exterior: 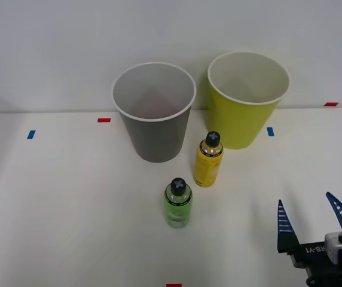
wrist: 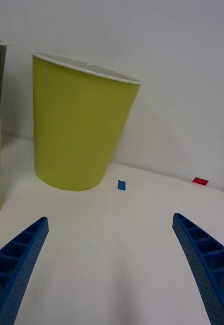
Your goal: Put cans in the gray bin, plastic bottles in the light green bin
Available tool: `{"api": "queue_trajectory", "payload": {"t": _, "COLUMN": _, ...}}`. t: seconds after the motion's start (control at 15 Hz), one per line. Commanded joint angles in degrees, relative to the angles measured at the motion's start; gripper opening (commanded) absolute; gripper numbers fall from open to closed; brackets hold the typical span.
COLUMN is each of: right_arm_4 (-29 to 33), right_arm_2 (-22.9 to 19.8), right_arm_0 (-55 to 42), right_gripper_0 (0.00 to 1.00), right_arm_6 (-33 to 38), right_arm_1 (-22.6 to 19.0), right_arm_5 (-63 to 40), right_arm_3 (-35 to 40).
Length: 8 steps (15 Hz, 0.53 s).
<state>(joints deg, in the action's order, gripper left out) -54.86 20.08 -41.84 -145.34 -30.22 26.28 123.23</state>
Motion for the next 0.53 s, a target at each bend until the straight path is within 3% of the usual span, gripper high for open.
{"api": "queue_trajectory", "payload": {"t": 0.07, "right_arm_4": 4.1, "right_arm_2": -0.8, "right_arm_0": -1.9, "right_gripper_0": 0.83, "right_arm_6": 4.6, "right_arm_1": 0.4, "right_arm_5": -0.6, "right_arm_3": 0.0}}
{"api": "queue_trajectory", "payload": {"t": 0.4, "right_arm_4": 16.5, "right_arm_2": -2.9, "right_arm_0": -3.9, "right_gripper_0": 0.83, "right_arm_6": 22.6, "right_arm_1": 1.0, "right_arm_5": -2.3, "right_arm_3": -1.7}}
{"api": "queue_trajectory", "payload": {"t": 0.53, "right_arm_4": 29.4, "right_arm_2": -4.1, "right_arm_0": -2.9, "right_gripper_0": 0.83, "right_arm_6": 37.8, "right_arm_1": 3.1, "right_arm_5": 1.1, "right_arm_3": -7.4}}
